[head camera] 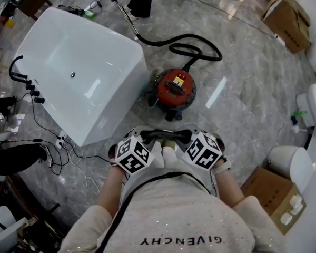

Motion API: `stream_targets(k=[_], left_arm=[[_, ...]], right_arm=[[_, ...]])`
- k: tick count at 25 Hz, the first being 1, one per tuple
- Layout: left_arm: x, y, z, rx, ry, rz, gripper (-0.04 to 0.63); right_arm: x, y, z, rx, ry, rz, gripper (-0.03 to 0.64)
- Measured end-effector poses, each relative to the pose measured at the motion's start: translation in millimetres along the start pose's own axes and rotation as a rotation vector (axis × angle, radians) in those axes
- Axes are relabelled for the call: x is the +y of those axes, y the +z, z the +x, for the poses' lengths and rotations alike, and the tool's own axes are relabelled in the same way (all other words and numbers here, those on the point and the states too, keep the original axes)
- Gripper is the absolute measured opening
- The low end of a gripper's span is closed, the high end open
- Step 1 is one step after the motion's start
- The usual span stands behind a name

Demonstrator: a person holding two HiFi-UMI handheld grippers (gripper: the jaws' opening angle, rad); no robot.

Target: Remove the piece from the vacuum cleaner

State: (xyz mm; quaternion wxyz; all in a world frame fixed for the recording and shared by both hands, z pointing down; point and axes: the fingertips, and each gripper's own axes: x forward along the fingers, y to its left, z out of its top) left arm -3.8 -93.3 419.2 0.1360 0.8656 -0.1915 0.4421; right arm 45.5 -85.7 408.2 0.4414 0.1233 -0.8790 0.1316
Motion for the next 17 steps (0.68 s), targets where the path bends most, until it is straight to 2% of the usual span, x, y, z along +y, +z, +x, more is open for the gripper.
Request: stream_targets(k=[17], left_arm=[[-9.4, 3.0, 5.9, 0.017, -0.023, 0.029, 0.035]], right_arm=[[0.9, -11.1, -4.2, 0.012, -0.008, 0.021, 0.040]])
